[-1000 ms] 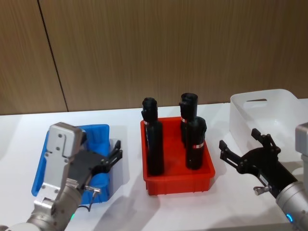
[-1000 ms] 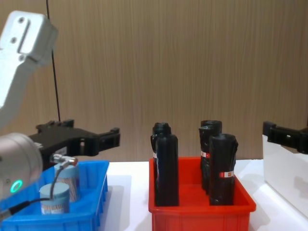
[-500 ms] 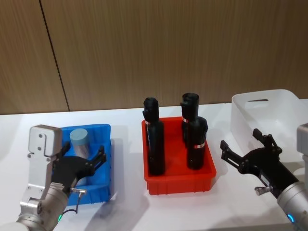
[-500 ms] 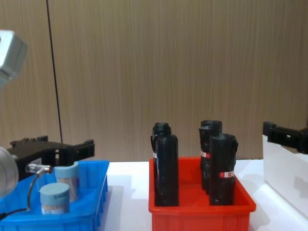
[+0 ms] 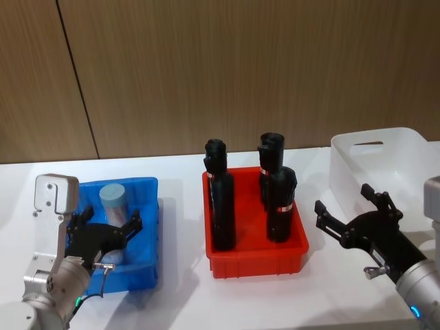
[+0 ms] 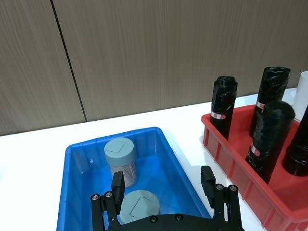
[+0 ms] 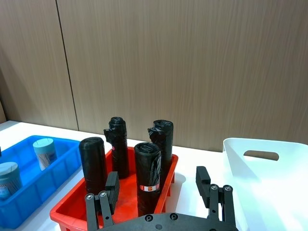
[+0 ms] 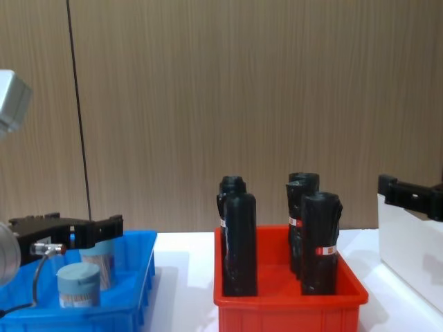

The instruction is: Pick the cotton swabs from the blue box and place them into the white box.

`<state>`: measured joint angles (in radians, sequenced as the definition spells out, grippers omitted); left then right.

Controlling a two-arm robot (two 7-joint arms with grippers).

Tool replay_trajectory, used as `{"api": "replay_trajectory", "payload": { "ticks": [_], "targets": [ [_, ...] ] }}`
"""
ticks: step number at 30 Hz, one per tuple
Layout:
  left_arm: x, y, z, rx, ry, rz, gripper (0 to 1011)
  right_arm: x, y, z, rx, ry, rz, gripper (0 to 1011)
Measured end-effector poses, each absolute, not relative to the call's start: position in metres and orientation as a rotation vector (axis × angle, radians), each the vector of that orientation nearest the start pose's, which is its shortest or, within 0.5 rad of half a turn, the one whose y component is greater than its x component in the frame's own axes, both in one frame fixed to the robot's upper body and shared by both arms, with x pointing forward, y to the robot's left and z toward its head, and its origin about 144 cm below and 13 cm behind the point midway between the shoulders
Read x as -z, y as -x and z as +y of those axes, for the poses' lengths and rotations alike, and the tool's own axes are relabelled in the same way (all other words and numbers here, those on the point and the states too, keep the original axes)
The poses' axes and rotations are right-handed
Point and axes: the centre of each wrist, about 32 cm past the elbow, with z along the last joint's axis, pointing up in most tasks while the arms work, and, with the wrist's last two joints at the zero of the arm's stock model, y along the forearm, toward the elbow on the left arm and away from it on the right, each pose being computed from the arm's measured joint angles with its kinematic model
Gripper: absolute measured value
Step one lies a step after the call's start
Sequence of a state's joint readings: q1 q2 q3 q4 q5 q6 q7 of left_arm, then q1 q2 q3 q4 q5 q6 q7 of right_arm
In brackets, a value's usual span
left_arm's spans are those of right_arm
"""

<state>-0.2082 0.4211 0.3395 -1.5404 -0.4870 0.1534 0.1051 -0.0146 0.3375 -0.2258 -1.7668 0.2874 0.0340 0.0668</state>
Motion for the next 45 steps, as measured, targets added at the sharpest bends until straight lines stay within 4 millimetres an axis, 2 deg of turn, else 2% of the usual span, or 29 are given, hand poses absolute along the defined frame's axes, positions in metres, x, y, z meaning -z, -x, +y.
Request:
{"api": "replay_trajectory", "payload": {
  "ticks": [21, 45],
  "targets": [
    [-1.172, -0.538, 0.269, -1.386, -0.152, 0.194, 1003, -1.189, -0.443, -0.237, 1.229, -0.026, -0.075, 1002],
    [-1.15, -0.557, 0.276, -1.32, -0.174, 0.281, 1003, -1.189, -0.443, -0.237, 1.229, -0.026, -0.075, 1002]
  ]
}}
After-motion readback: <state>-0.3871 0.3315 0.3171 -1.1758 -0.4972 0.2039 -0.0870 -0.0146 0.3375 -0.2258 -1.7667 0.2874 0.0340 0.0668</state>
